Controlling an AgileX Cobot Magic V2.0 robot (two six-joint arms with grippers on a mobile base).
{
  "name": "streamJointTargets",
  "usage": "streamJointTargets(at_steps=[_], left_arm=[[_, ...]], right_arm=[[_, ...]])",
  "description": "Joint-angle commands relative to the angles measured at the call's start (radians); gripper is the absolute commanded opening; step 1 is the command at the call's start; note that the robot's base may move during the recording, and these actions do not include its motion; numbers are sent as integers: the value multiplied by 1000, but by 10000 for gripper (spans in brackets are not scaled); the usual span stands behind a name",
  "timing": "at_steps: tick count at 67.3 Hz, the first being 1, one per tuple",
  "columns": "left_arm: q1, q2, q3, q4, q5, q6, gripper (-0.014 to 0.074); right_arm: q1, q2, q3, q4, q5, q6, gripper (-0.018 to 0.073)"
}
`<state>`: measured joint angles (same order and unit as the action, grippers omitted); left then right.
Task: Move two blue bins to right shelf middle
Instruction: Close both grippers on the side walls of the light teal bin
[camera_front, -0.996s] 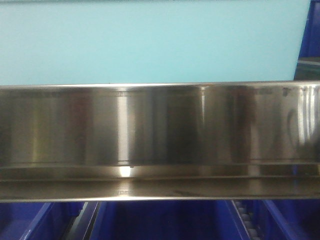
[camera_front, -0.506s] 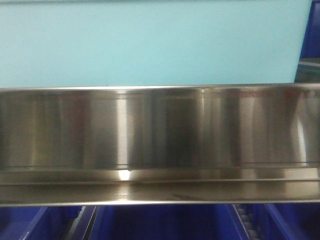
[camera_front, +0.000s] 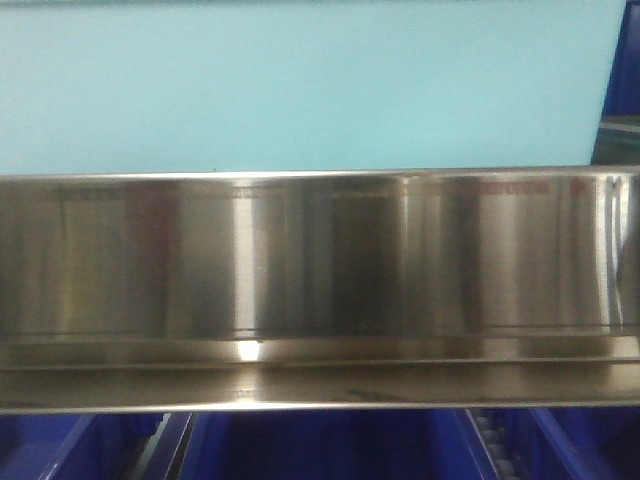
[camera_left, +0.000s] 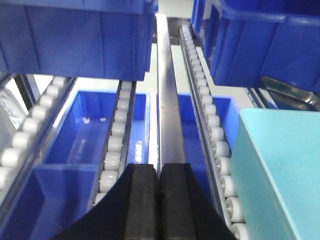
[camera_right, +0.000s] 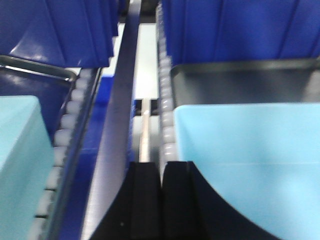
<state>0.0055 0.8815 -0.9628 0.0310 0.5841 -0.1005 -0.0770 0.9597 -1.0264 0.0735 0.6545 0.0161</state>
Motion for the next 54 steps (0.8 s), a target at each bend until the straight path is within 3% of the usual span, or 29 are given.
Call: streamJointTargets(at_steps=[1, 6, 11, 16, 20, 26, 33, 47, 54], left_arm=[[-1, 75, -36, -25, 13, -67, -111], [-23, 148, -111, -41, 94, -67, -111], [-80, 233, -183, -8, 140, -69, -111], [-161, 304, -256, 54, 186, -139, -111], [-220, 342, -305, 125, 235, -228, -111], [-302, 396, -370, 211, 301, -319, -111], [-363, 435, -420, 218, 334, -337, -111], [-384, 472, -433, 218, 348, -337, -104], [-384, 479, -433, 218, 376, -356, -1]], right_arm=[[23, 53, -45, 47, 41, 0, -157], [81, 113, -104, 37, 111, 36, -136], [175, 171, -159, -82, 163, 158, -137], [280, 231, -213, -256, 219, 325, -137], [344, 267, -260, -315, 274, 402, -137], [404, 332, -343, -317, 359, 437, -137], [435, 396, -412, -314, 406, 439, -138], [446, 473, -449, -271, 401, 439, -138], [446, 479, -449, -248, 378, 435, -44]])
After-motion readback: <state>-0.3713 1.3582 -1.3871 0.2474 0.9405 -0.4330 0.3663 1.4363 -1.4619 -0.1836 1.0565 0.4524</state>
